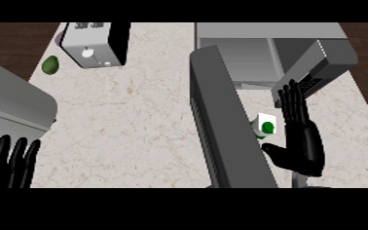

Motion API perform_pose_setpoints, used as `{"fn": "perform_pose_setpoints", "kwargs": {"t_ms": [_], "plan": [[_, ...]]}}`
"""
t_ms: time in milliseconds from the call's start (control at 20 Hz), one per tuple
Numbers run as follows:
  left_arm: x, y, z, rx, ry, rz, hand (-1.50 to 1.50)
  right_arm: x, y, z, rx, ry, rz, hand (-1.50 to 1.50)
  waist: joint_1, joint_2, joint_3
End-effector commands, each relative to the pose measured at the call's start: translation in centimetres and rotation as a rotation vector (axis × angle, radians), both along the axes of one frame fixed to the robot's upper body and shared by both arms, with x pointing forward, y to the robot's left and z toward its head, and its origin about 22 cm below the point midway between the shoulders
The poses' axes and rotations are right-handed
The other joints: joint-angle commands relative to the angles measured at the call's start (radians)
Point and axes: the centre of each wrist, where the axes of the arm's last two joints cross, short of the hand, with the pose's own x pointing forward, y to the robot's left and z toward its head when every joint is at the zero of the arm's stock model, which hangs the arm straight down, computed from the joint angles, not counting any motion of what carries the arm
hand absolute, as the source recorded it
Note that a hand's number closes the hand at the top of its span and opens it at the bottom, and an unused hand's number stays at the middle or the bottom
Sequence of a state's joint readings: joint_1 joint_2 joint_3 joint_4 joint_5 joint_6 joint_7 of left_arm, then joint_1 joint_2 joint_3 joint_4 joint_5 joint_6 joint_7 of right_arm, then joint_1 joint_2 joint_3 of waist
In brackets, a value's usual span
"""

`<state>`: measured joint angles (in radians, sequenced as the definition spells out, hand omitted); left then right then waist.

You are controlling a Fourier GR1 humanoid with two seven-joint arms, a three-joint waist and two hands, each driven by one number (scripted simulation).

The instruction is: Pick up the milk, place it into the microwave and close the microwave

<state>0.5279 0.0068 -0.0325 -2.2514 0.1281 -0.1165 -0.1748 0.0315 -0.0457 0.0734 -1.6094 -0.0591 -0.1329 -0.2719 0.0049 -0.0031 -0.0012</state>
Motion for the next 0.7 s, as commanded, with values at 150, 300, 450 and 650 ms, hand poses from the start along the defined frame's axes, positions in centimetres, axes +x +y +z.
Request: {"fn": "perform_pose_setpoints", "kwargs": {"t_ms": [150, 300, 450, 650], "plan": [[-1.5, -0.2, 0.6, 0.000, -0.020, 0.006, -1.50, 0.0, -2.6, -5.1, -0.020, 0.045, -0.008, -1.50, 0.005, 0.003, 0.002], [0.6, -0.5, -0.4, 0.000, -0.008, 0.004, -1.50, 0.0, -3.0, -6.1, -0.024, 0.062, 0.016, -1.50, 0.000, 0.003, 0.001], [-0.9, 0.4, 1.0, -0.002, 0.000, 0.004, -1.50, -0.5, -3.4, -7.3, -0.052, 0.037, 0.014, -1.50, 0.001, 0.003, 0.001], [-1.9, 1.1, -1.3, 0.006, 0.011, -0.018, -1.50, -0.3, -5.2, -7.9, -0.068, 0.000, 0.048, -1.50, 0.003, 0.002, 0.001]]}}
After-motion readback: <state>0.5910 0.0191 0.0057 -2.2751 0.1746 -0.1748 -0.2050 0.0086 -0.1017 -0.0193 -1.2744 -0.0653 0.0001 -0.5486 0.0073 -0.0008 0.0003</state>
